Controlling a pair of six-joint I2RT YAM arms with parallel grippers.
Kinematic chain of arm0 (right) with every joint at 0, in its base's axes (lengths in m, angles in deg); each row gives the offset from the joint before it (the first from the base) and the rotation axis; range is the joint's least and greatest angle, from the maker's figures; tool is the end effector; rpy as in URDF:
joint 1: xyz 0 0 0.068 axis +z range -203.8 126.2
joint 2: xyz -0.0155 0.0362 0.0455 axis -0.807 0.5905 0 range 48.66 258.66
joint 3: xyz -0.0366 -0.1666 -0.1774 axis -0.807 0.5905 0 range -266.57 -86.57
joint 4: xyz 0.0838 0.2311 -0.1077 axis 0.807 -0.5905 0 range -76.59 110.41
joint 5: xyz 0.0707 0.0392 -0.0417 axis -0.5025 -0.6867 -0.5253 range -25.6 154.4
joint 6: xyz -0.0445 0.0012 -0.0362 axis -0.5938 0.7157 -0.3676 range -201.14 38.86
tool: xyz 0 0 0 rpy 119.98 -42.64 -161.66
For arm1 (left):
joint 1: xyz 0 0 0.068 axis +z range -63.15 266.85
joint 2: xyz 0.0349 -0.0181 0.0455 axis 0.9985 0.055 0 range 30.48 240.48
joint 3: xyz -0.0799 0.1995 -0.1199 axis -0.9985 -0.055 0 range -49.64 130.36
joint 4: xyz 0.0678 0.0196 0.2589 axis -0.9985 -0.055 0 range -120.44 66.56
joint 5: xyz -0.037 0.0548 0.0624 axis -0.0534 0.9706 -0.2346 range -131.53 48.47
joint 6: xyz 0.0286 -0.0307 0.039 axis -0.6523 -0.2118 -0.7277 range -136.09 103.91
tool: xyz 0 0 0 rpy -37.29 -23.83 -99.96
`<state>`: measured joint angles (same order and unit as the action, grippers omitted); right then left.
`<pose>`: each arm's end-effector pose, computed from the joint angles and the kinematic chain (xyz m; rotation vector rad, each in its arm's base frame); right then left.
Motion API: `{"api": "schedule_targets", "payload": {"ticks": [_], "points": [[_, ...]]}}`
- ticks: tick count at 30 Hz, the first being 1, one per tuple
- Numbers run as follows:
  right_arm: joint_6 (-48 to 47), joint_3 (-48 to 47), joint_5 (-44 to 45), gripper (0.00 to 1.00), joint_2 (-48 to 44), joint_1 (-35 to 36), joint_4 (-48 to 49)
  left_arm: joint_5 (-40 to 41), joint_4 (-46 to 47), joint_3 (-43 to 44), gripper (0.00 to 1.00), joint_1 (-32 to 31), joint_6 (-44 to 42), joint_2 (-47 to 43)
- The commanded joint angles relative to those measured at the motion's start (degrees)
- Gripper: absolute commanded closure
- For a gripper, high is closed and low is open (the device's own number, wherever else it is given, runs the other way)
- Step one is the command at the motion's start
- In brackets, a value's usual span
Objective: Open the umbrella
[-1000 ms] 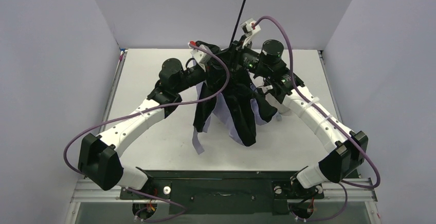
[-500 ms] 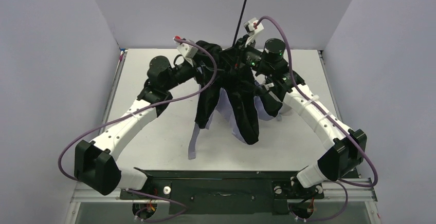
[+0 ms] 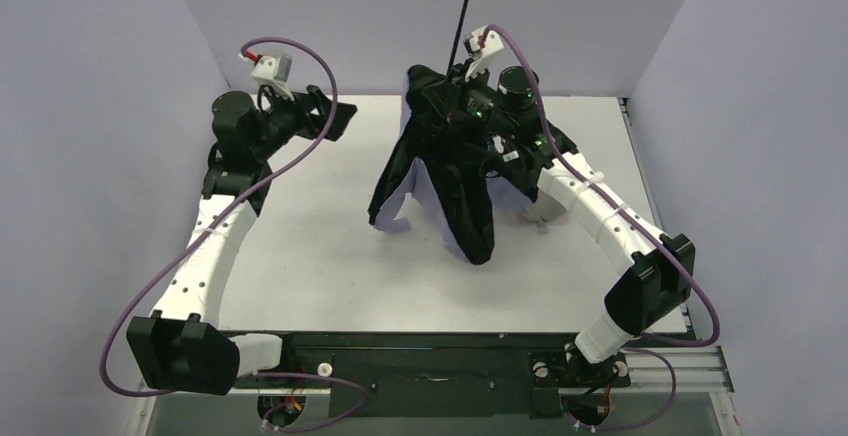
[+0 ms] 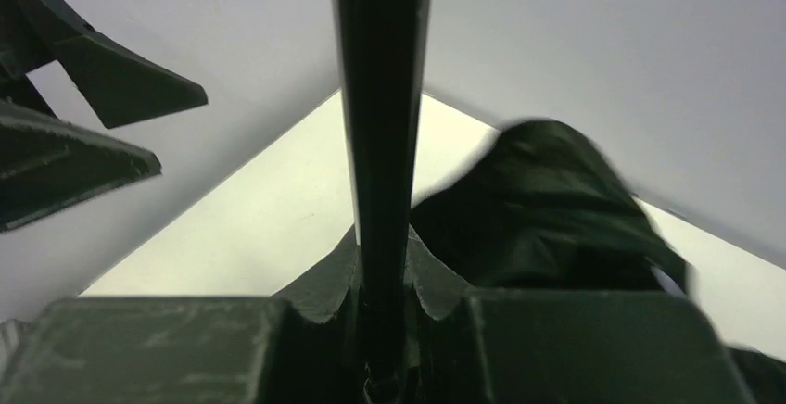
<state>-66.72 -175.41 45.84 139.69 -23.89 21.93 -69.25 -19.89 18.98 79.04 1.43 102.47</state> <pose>0.3327 0.2063 0.3988 -0.4800 1.5774 0.8534 0.3067 -0.0612 0.3837 0.2539 1.5944 -0.7221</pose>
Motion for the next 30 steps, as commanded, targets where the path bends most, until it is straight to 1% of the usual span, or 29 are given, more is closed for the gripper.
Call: {"api": "schedule_targets", "payload": {"ticks": [1, 2, 4, 5, 7, 9, 10, 12, 13, 15, 16, 18, 19, 20, 21, 23, 24, 26, 27, 28, 30], "points": [[-3.81, -5.23, 3.52, 1.0, -1.68, -6.89, 4.41, 2.54, -9.39, 6.02, 0.03, 5.16, 3.79, -0.2], [-5.15, -6.62, 4.23, 1.0, -1.09, -9.21, 4.42, 3.98, -9.81, 6.14, 0.03, 5.69, 4.0, -0.19], [-5.61, -8.46, 4.75, 1.0, 0.21, -8.92, 4.48, 7.3, -8.99, 4.6, 0.03, 6.88, 5.03, -0.47], [-5.66, -8.85, 3.6, 1.0, 0.36, -7.46, 3.76, 8.24, -7.22, 4.07, 0.03, 7.27, 5.87, -0.69], [-5.53, -8.36, 1.5, 1.0, -1.15, 0.74, 2.58, 9.5, -4.87, 3.12, 0.03, 7.44, 6.13, -0.61], [-5.32, -5.02, 0.15, 1.0, -3.44, 3.64, 3.9, 8.72, -4.77, 4.12, 0.03, 7.46, 5.5, 0.04], [-6.63, -4.63, 1.48, 1.0, -3.89, 3.12, 4.18, 8.38, -5.13, 4.98, 0.03, 7.46, 5.06, 0.2], [-8.8, -6.87, 2.15, 1.0, -2.12, -1.89, 4.28, 7.67, -6.19, 5.63, 0.03, 7.51, 3.42, 0.1], [-8.84, -8.28, 2.36, 1.0, -1.18, -6.51, 4.04, 7.79, -6.76, 5.64, 0.03, 7.48, 2.53, -0.2], [-8.05, -13.15, 2.84, 1.0, 1.63, -10.97, 3.87, 7.81, -6.51, 5.16, 0.03, 7.52, 2.18, -0.77], [-7.28, -13.53, 2.6, 1.0, 2.3, -11.39, 4.16, 7.66, -6.35, 4.67, 0.03, 7.5, 2.17, -0.83], [-4.56, -12.94, 0.71, 1.0, 1.89, -8.78, 4.63, 6.74, -5.98, 3.87, 0.03, 7.36, 2.5, -0.83], [-2.9, -11.03, -0.12, 1.0, 1.31, -4.79, 4.41, 5.27, -5.41, 3.48, 0.03, 7.32, 2.87, -0.83], [-2.2, -9.74, -2.25, 1.0, -0.31, -2.45, 4.44, 4.46, -5.01, 2.84, 0.03, 7.3, 3.0, -0.81], [-2.02, -6.71, -3.27, 1.0, -1.24, 1.21, 4.96, 2.73, -4.58, 2.62, 0.03, 7.25, 3.08, -0.95], [-4.33, -5.2, -4.0, 1.0, -2.8, 2.03, 4.41, -0.37, -4.45, 2.35, 0.03, 7.16, 2.02, -1.34], [-5.2, -6.12, -3.91, 1.0, -1.71, 0.82, 3.64, -1.18, -4.59, 2.27, 0.03, 7.08, 1.39, -1.77], [-7.43, -11.85, -3.2, 1.0, 2.44, -8.44, -0.39, -2.46, -5.45, 2.06, 0.03, 6.95, -0.11, -2.5], [-9.5, -15.92, -2.43, 1.0, 3.96, -10.56, -0.87, -2.87, -5.73, 2.03, 0.03, 6.94, -0.84, -2.7], [-10.47, -17.55, -0.74, 1.0, 6.4, -13.74, -2.7, -3.13, -6.36, 2.04, 0.03, 6.89, -1.14, -2.9], [-10.53, -20.2, -0.12, 1.0, 8.21, -14.67, -3.73, -3.74, -6.88, 2.16, 0.03, 6.56, -2.38, -3.13]]}}
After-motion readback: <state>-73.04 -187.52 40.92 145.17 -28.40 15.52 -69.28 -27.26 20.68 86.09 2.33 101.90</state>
